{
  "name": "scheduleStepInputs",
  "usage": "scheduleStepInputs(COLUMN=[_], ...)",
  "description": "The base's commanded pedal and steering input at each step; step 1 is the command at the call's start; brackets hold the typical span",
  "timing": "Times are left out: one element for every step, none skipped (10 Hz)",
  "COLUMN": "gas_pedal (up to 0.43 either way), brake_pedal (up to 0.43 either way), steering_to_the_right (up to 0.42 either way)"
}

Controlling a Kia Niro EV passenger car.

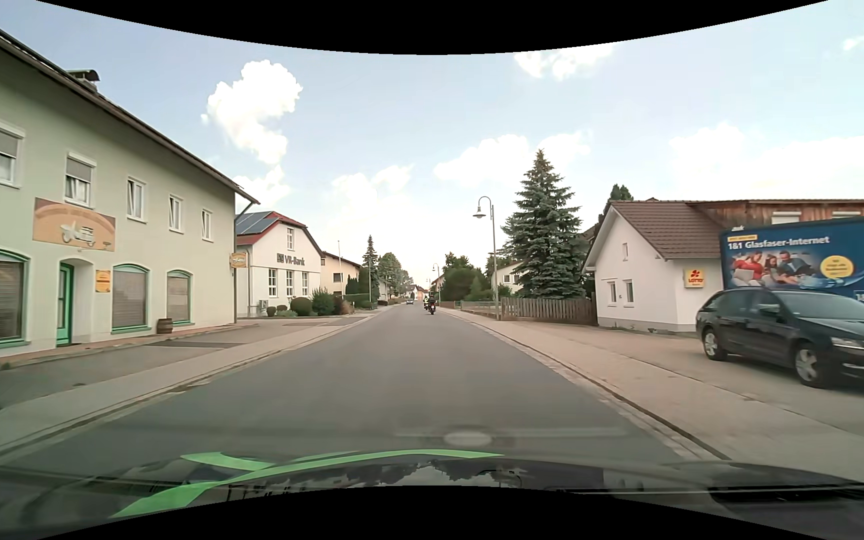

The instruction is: Follow the waypoints while adhering to traffic rules and regulations

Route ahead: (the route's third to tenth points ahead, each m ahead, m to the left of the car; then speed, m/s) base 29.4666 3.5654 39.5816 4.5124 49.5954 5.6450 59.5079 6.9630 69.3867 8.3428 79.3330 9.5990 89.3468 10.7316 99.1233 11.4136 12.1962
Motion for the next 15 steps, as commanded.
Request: scheduleStepInputs(gas_pedal=[0.220,0.228,0.240,0.240,0.240,0.240,0.248,0.248,0.260,0.260,0.260,0.260,0.260,0.260,0.260], brake_pedal=[0.000,0.000,0.000,0.000,0.000,0.000,0.000,0.000,0.000,0.000,0.000,0.000,0.000,0.000,0.000], steering_to_the_right=[-0.026,-0.025,-0.024,-0.024,-0.024,-0.023,-0.023,-0.022,-0.021,-0.020,-0.018,-0.015,-0.012,-0.010,-0.010])
